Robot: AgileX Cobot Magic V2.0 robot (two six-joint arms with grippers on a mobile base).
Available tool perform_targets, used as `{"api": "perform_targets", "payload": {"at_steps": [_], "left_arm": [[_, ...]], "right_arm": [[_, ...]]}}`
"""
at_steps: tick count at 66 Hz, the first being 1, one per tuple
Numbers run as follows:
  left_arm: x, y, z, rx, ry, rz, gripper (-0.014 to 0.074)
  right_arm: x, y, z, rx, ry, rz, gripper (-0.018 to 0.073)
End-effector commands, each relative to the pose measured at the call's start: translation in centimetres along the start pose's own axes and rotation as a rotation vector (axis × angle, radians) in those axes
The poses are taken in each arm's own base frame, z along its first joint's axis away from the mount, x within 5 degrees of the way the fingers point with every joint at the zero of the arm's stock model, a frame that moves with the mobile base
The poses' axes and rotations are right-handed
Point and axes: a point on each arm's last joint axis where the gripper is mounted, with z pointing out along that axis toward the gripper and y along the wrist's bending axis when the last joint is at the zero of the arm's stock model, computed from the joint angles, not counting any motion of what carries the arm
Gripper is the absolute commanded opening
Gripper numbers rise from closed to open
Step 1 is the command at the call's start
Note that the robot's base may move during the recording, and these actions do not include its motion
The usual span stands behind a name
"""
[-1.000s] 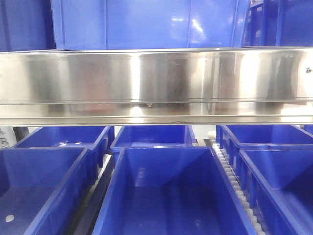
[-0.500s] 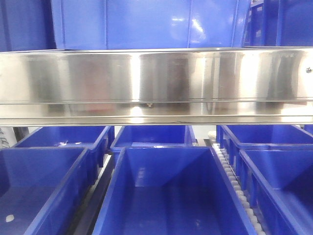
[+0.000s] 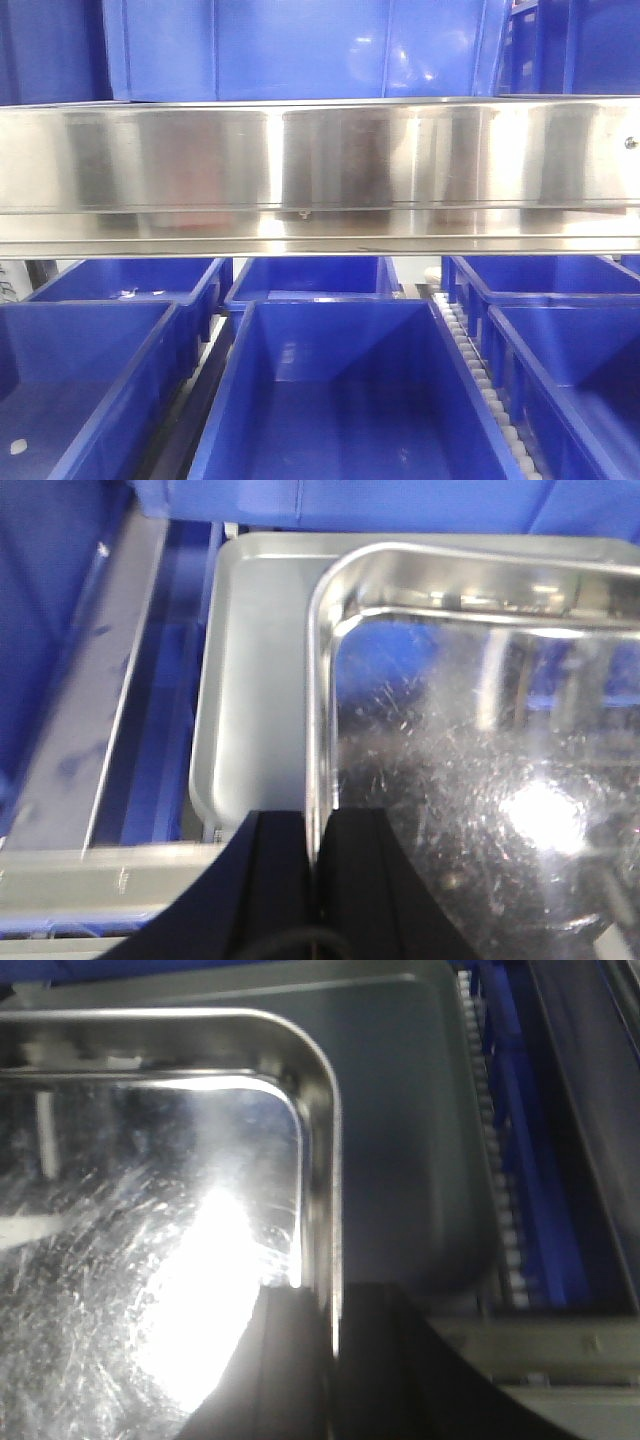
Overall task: Stack silver trays without gaps
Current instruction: 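Raise the held tray above the stack of silver trays on the shelf, then lower the tray onto the stack and open both grippers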
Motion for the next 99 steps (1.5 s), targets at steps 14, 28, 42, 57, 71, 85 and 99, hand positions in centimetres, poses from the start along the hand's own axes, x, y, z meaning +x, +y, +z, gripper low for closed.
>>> {"api": "perform_targets", "payload": {"at_steps": [14, 28, 42, 57, 71, 85, 99], "left_arm": [[-1.9, -1.1, 6.0, 0.171, 0.035, -0.041, -0.0016], [-1.5, -1.1, 9.6, 0.147, 0.069, -0.048, -0.0016], [-1.4, -0.8, 12.0, 0.137, 0.067, -0.060, -0.0016], [-1.2, -0.5, 13.0, 0.119, 0.084, -0.065, -0.0016], [-1.3, -0.4, 13.0, 0.117, 0.082, -0.065, -0.0013], [-1.6, 0.8, 13.3, 0.090, 0.082, -0.117, 0.0206], [-1.8, 1.2, 13.4, 0.059, 0.070, -0.084, 0.0360]], "right_arm": [[-3.8, 0.7, 4.7, -0.166, -0.117, 0.014, -0.0023], [-4.6, -0.2, 8.1, -0.142, -0.119, 0.043, -0.0023], [-4.5, 0.4, 10.1, -0.165, -0.125, 0.025, -0.0023], [-4.5, -0.1, 11.2, -0.142, -0.114, 0.031, -0.0023], [-4.5, -0.2, 11.3, -0.135, -0.112, 0.028, -0.0023], [-4.3, -1.1, 12.1, -0.077, -0.072, 0.037, 0.0200], [-4.6, -1.9, 12.2, -0.053, -0.075, 0.047, 0.0352]]}}
